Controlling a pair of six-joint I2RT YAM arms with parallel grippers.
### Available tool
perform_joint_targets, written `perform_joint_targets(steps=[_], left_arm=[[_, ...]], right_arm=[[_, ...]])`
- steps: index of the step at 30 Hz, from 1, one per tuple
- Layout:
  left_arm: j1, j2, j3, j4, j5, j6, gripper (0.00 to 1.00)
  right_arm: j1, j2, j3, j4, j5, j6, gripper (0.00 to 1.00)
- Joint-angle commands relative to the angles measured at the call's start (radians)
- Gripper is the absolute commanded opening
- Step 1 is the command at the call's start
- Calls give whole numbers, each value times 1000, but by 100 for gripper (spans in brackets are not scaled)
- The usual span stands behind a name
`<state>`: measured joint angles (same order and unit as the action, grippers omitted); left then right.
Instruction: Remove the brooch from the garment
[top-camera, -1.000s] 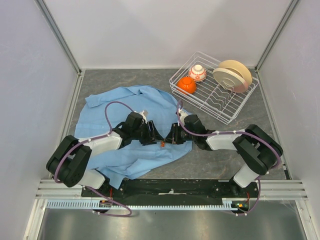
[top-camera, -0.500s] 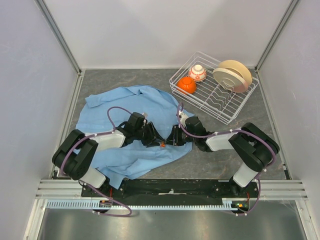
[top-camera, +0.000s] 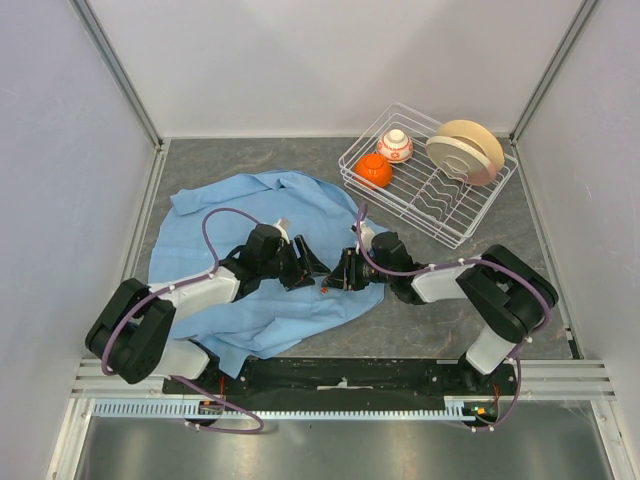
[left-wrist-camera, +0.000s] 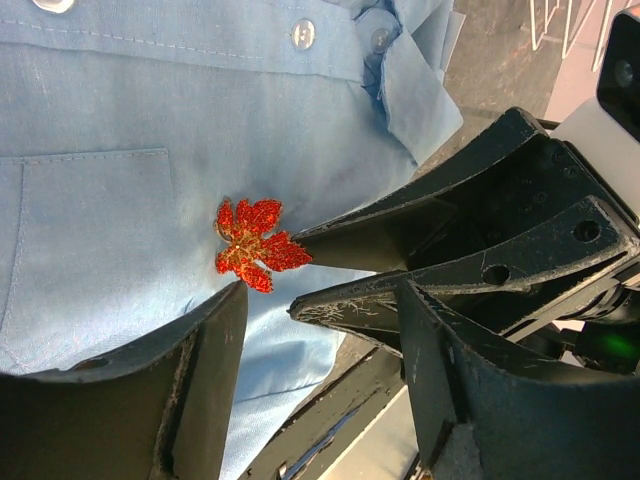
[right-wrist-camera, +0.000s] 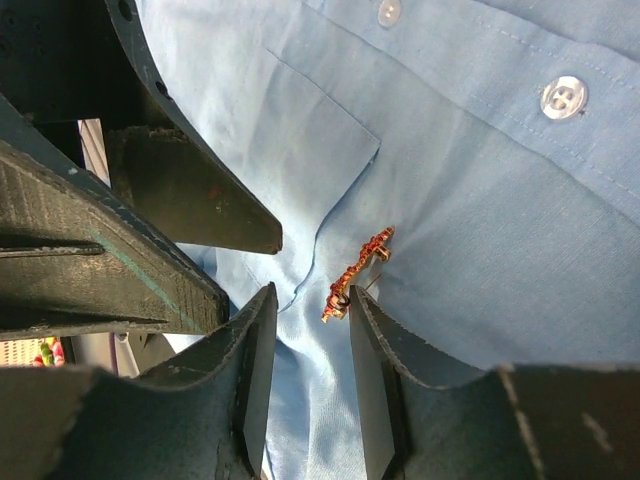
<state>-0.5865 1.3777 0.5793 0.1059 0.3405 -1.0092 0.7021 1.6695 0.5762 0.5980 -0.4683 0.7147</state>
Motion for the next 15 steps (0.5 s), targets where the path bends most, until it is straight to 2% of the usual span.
perform_joint_targets(steps=[1,5,9,15], left_arm=[[-4,20,27,40,-5,-9,66],[-3,9,-25,93,-9,-74,56],[1,-55,-85,141,-44,-103,55],[13,-186,-139,60,-155,-98,56]], right_arm=[[14,13,10,129,-75,28,43],[14,19,20,149,-85,34,45],[20,24,31,172,-96,49,45],[46,32,59,148,-72,45,45]])
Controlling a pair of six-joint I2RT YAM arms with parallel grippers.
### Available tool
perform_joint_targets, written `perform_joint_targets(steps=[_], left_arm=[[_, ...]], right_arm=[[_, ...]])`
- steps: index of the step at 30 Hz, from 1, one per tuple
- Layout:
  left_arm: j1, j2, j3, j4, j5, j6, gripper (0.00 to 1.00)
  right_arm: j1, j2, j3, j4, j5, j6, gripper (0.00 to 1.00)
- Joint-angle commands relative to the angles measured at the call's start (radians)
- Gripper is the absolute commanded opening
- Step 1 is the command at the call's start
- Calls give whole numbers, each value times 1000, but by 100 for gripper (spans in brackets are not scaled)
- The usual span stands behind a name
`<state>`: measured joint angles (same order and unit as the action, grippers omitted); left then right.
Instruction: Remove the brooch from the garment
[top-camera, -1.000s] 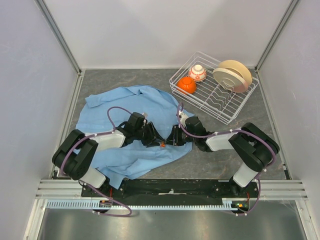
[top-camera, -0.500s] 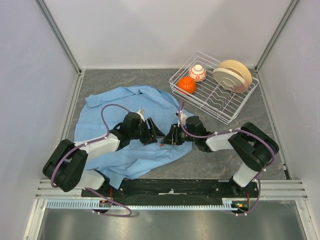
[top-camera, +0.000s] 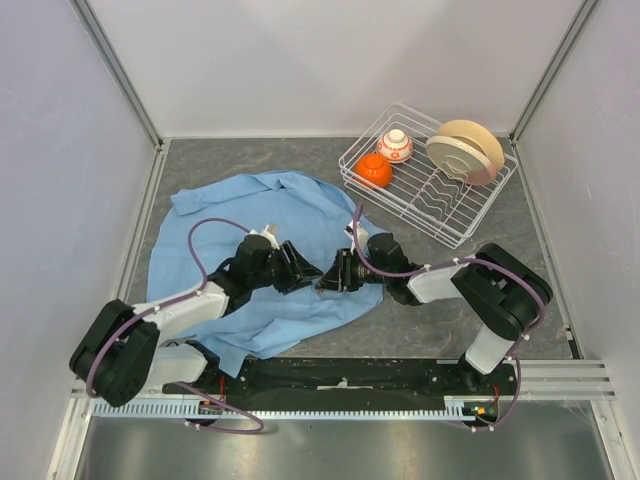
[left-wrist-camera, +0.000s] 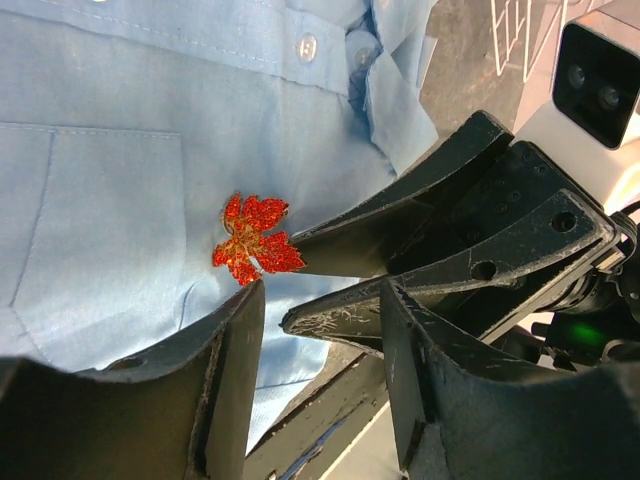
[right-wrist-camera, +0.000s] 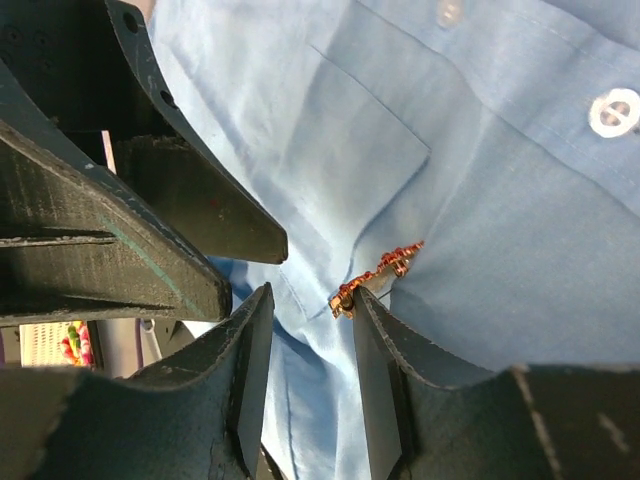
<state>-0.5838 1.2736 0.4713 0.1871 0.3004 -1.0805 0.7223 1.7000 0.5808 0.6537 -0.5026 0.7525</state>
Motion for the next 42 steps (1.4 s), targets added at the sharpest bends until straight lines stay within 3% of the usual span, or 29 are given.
perform_joint_targets(steps=[1,5,14,19,29,39,42], left_arm=[[13,-129,-42,-29,-132,-27,56],[27,-230,-86,-83,-208,-24,60],[76,-229,-65,-140,-136,53,74],[98,-206,-33,-141,-67,111,61],[130,-229,-25,-179,-12,151,53],[153,-266,6,-282,-47,214,48],[157,-241,43,-316,-41,238,42]], right_arm=[[31,3,57,83,-31,5,45],[51,24,83,64,-8,-2,45],[60,55,151,-58,44,-71,53],[60,53,172,-127,59,-105,55],[58,135,295,-241,59,-180,57],[58,47,264,-321,108,-212,59],[55,55,272,-313,116,-217,60]])
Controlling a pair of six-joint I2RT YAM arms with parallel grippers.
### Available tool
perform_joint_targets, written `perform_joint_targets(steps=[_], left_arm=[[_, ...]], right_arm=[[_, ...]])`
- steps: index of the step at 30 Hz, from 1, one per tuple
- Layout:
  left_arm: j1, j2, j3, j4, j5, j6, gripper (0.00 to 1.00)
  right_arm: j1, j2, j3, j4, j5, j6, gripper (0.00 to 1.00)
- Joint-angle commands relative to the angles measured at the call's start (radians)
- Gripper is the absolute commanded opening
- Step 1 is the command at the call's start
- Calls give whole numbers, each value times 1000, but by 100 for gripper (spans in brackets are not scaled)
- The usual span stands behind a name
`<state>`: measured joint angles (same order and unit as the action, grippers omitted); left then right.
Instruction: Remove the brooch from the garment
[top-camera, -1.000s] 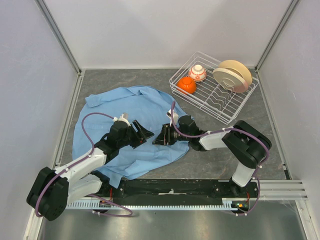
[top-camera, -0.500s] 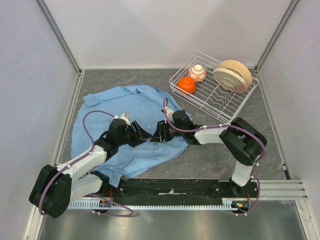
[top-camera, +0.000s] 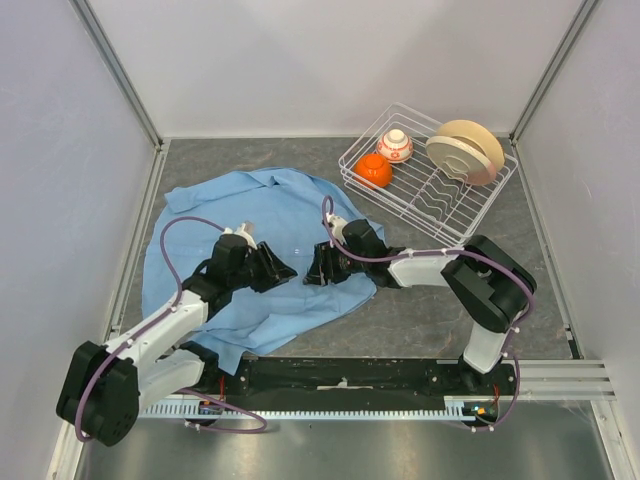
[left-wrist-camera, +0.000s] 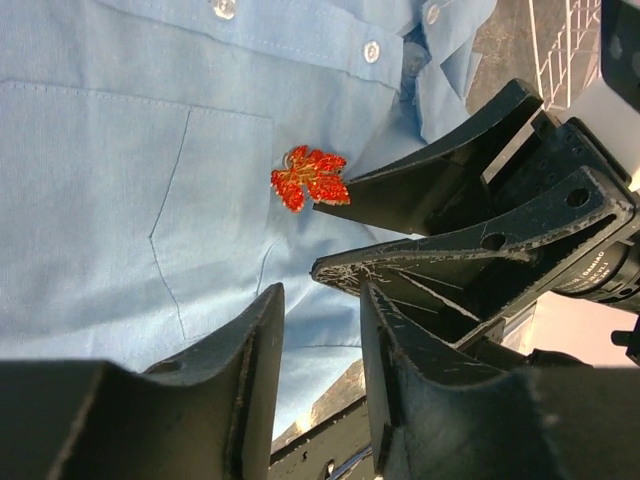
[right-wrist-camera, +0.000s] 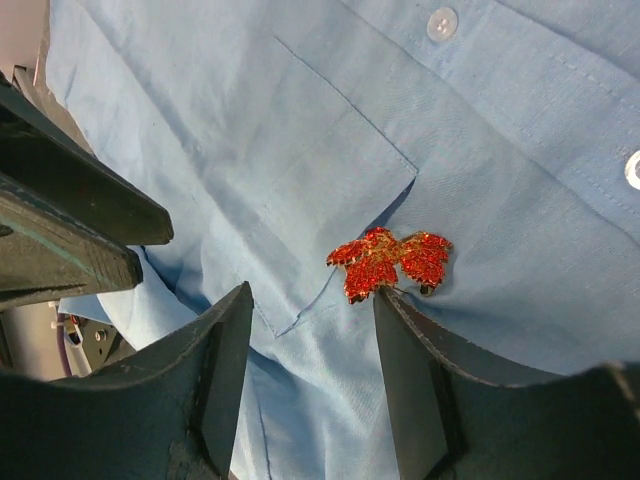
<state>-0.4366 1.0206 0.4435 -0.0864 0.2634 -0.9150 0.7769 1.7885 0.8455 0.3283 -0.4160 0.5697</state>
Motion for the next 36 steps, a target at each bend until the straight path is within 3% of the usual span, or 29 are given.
perform_joint_targets(steps=[1,10,20,26,36], left_arm=[[13,12,80,-53,3,77,39],[48,-27,60,-75,7,50,43],[50,12,47,-67,33,62,45],[52,145,164,-137,83,145,38],[50,275,333,-240,72,244,38]], right_arm=[[1,-31,16,18,23,-31,60],[-22,46,53,130,-52,67,60],[-39,43,53,118,40,76,60],[-57,49,15,227,-13,153,53],[-74,95,0,284,-27,173,47]])
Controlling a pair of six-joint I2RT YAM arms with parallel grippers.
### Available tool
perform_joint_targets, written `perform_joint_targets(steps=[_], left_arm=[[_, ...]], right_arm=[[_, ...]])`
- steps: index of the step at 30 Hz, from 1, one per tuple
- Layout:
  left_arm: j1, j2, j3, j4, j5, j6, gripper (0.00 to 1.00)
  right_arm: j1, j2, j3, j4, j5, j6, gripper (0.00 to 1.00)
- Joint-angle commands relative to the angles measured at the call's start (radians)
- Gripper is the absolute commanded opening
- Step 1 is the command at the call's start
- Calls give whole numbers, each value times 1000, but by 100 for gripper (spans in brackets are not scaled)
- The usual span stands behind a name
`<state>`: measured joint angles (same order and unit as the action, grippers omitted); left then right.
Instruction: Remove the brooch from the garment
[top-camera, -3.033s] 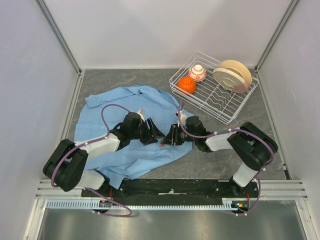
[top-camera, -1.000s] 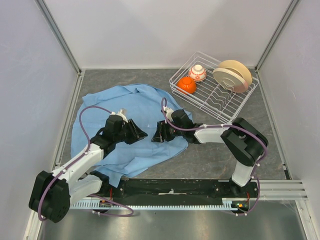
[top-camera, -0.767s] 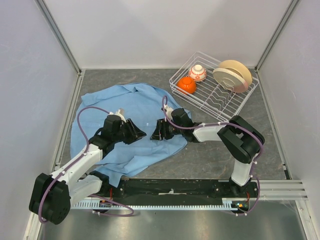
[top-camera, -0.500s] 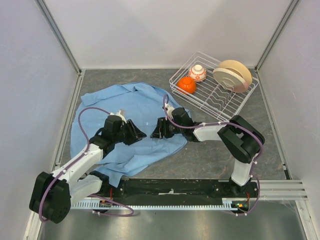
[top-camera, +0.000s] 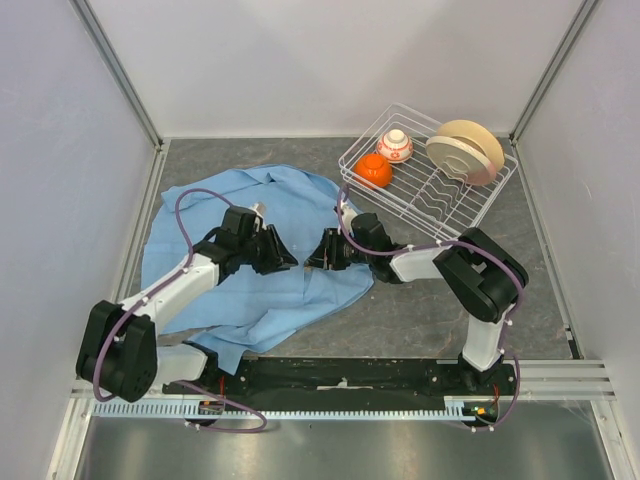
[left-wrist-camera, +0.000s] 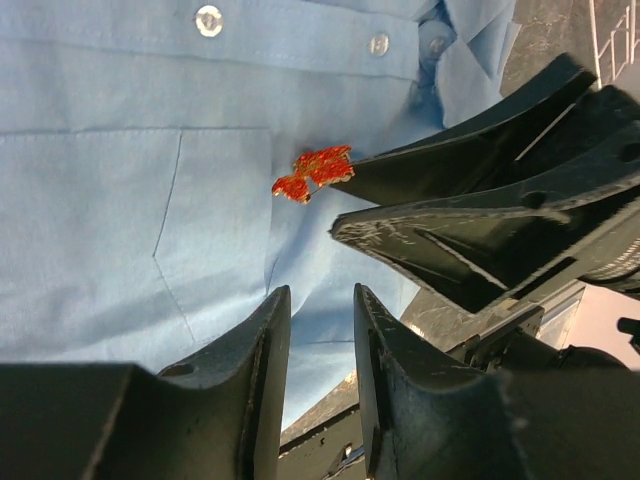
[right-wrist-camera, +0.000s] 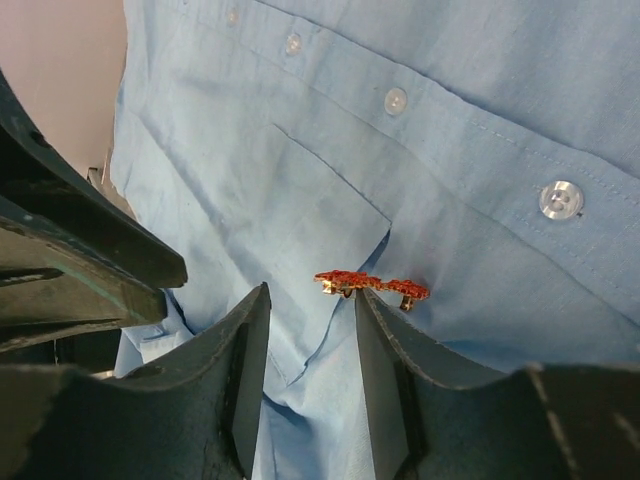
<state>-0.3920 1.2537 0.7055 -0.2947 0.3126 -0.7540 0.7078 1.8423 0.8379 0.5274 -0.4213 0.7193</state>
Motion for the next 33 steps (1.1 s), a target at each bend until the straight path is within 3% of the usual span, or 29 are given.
perform_joint_targets(steps=[1,8,15,24,33], left_arm=[[5,71,80,-34,31,91,37],[5,167,137,-17,69,143,37],[4,208,118,81,106,136,46],[1,208,-14,342,108,116,29],[-10,185,-136,543,72,142,41]], right_arm=[[-7,44,7,91,-23,26,44],[-13,43,4,89,1,23,40],[-25,51,10,72,7,9,35],[-33,52,15,57,9,19,34],[-33,60,32,28,3,11,34]])
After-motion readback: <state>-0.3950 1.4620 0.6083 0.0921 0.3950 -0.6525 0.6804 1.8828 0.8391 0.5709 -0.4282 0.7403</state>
